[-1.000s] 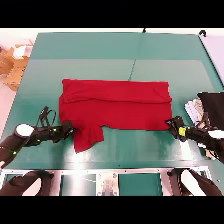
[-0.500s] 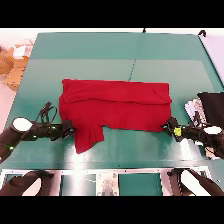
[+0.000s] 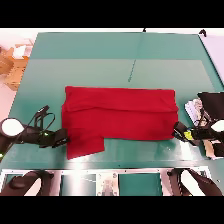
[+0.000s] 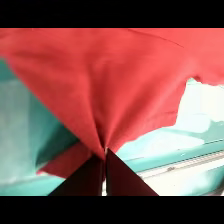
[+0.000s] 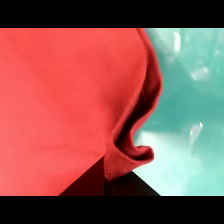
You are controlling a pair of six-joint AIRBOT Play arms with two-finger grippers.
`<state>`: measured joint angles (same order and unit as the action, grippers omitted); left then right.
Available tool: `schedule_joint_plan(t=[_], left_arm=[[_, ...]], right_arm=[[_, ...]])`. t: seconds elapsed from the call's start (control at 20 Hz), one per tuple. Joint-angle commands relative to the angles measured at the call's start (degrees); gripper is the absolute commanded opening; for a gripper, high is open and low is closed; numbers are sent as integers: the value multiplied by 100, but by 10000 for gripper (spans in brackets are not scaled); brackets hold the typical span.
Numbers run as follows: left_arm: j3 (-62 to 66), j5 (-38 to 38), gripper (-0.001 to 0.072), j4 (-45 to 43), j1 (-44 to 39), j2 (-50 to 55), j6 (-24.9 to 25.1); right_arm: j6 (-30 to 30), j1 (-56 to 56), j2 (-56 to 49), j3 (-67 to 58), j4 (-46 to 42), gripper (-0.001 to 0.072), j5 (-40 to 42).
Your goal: Fold the shirts.
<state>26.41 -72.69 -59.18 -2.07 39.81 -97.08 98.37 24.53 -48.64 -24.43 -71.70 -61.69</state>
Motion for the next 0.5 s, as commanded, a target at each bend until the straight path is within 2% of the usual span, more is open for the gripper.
schedule_joint_plan(t=[0.0,0.25,0.45], left_arm=[[125,-358,22,-341,-2,-385,-407],[1191,365,22,-295,-2,-293,-404],[2197,470,22,-258,-2,1038,-44]], right_arm=[[195,-7,140,-264,-345,16,-518],[146,-17,-68,-1569,-109,16,-546],[-76,-22,-1043,-2420,339,17,-389]])
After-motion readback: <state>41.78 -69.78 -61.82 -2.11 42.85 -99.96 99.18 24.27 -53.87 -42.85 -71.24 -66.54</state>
